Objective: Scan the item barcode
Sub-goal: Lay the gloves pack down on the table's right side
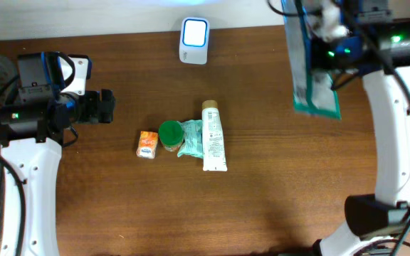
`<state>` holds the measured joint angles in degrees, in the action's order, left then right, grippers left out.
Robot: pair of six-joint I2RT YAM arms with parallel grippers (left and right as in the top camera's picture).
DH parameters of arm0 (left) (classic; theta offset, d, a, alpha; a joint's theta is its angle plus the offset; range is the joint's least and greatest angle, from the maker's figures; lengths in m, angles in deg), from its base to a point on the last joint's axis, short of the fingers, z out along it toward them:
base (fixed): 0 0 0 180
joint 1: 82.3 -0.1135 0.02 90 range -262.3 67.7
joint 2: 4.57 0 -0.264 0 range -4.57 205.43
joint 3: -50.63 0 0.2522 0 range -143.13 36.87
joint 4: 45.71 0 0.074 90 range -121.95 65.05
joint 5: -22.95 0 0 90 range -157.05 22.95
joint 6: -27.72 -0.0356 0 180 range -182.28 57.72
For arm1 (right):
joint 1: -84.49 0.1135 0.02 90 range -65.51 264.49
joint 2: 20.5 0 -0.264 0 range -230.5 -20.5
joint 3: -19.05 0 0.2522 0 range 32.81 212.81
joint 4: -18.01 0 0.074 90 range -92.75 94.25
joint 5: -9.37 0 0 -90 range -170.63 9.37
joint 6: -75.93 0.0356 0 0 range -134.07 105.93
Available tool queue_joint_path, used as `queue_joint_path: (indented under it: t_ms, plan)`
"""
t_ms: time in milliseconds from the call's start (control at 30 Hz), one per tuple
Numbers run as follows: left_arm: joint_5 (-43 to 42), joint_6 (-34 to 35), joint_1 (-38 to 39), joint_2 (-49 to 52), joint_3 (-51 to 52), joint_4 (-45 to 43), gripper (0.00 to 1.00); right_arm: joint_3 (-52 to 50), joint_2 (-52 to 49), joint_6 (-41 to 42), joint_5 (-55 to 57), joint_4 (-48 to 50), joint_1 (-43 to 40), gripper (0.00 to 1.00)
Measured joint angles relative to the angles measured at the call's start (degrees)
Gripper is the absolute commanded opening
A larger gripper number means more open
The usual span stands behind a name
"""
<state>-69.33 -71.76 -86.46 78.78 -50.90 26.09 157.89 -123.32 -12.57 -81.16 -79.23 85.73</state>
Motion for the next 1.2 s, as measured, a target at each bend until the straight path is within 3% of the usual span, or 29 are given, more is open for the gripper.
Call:
queue_joint_path:
  t_ms: [133,300,500,533,600,667,700,800,1000,1200]
  plan:
    - [0.0,0.0,0.0,0.0,0.0,0.0,0.99,-6.2,-3.0,-3.8,-7.5,-2.6,-9.6,0.04]
    - [0.0,0.0,0.0,0.0,0.0,0.0,0.99,-16.9,-4.8,-9.7,-11.2,2.1,-18.5,0.04]
    - [0.0,0.0,0.0,0.0,0.0,0.0,0.99,-20.4,-11.3,-15.4,-11.5,3.3,-22.9,0.05]
    - [0.0,0.0,0.0,0.0,0.0,0.0,0.99,-20.7,-13.4,-15.7,-11.0,3.3,-22.9,0.17]
    - [0.0,0.0,0.0,0.0,0.0,0.0,0.99,-20.8,-15.6,-15.5,-9.5,3.0,-22.9,0.27]
    - [0.0,0.0,0.0,0.0,0.0,0.0,0.99,-21.0,-16.5,-14.8,-8.3,2.9,-23.0,0.50]
    - [0.0,0.0,0.0,0.0,0.0,0.0,0.99,-21.1,-16.7,-14.6,-7.7,2.8,-23.1,0.55]
    - [0.0,0.0,0.0,0.0,0.0,0.0,0.99,-20.1,-16.8,-13.0,-7.4,0.5,-23.8,0.59]
    - [0.0,0.0,0.0,0.0,0.0,0.0,0.99,-6.8,-17.0,-13.8,-15.8,-11.3,-23.1,0.63]
    - [0.0,0.0,0.0,0.0,0.0,0.0,0.99,-7.3,-17.0,-14.2,-23.7,-10.8,-13.1,0.67]
